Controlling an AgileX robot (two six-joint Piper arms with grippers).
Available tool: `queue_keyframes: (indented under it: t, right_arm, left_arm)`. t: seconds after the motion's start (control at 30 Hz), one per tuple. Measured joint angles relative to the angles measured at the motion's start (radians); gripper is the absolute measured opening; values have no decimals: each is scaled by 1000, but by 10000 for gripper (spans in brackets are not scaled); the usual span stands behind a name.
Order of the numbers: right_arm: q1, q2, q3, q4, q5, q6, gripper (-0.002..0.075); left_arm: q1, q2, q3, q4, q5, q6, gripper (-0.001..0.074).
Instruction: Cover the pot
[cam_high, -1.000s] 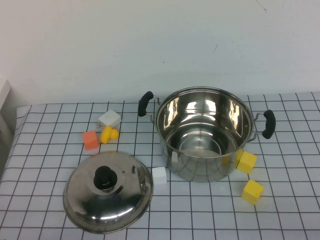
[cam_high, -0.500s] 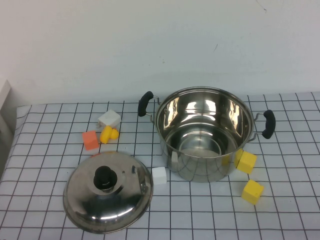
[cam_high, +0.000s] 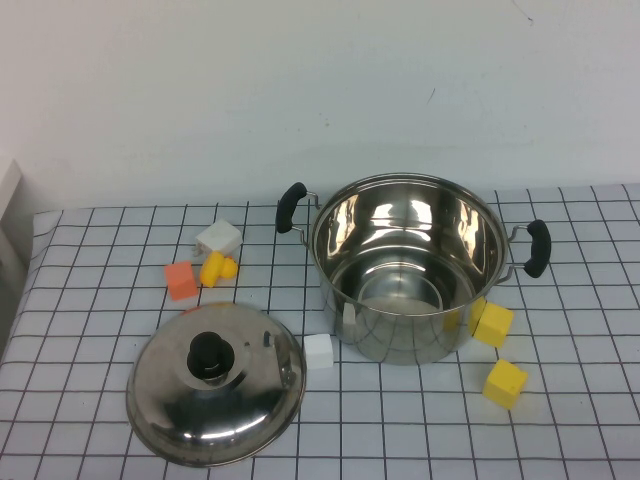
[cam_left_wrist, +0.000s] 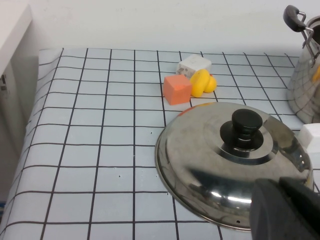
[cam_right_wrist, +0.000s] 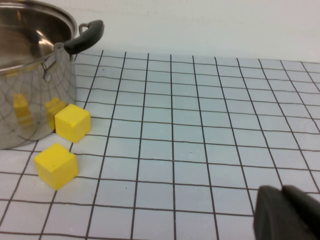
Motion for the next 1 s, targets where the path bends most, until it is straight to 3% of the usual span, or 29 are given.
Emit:
queue_keyframes:
  t: [0.67, 0.87, 1.0]
  right_arm:
    - [0, 0, 0, 0, 0, 0, 9]
    - [0, 0, 0, 0, 0, 0, 9]
    - [0, 0, 0, 0, 0, 0, 9]
  left_arm:
    - [0, 0, 6, -37, -63, 0, -1]
    - [0, 0, 6, -46, -282, 0, -1]
    - [0, 0, 6, -47, -526, -29, -1]
